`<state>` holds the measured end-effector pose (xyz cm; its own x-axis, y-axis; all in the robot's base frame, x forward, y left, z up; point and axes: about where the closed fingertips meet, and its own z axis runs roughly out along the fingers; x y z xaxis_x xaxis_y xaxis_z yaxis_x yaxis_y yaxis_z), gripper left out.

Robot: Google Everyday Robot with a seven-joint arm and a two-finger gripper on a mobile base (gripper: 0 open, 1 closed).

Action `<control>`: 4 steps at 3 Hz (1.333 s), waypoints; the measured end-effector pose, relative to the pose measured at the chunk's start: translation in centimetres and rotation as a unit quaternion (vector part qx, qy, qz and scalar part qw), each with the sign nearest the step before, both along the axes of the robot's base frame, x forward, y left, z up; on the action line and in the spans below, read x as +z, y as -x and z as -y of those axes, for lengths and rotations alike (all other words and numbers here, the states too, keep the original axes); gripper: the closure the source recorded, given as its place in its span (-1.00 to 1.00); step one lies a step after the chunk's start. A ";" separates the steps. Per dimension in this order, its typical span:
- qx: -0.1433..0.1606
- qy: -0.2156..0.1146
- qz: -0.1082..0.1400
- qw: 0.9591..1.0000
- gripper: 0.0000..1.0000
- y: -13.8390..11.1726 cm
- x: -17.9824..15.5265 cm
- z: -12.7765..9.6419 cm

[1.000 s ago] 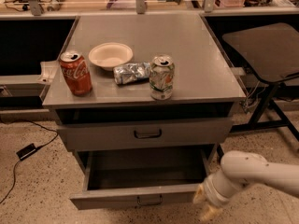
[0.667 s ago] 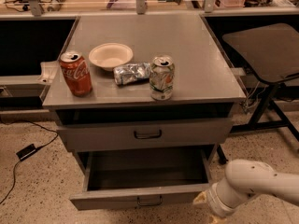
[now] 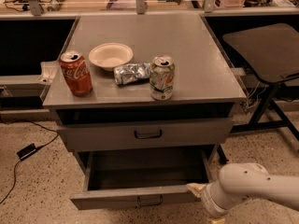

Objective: Open middle drawer

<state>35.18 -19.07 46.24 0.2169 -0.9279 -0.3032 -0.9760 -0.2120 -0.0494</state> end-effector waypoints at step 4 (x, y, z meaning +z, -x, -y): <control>-0.071 0.010 -0.049 0.996 -0.18 -4.9 -5.1 2.8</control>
Offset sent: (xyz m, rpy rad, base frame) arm 0.0762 -0.0411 -0.0431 -0.0520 0.0986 -0.1624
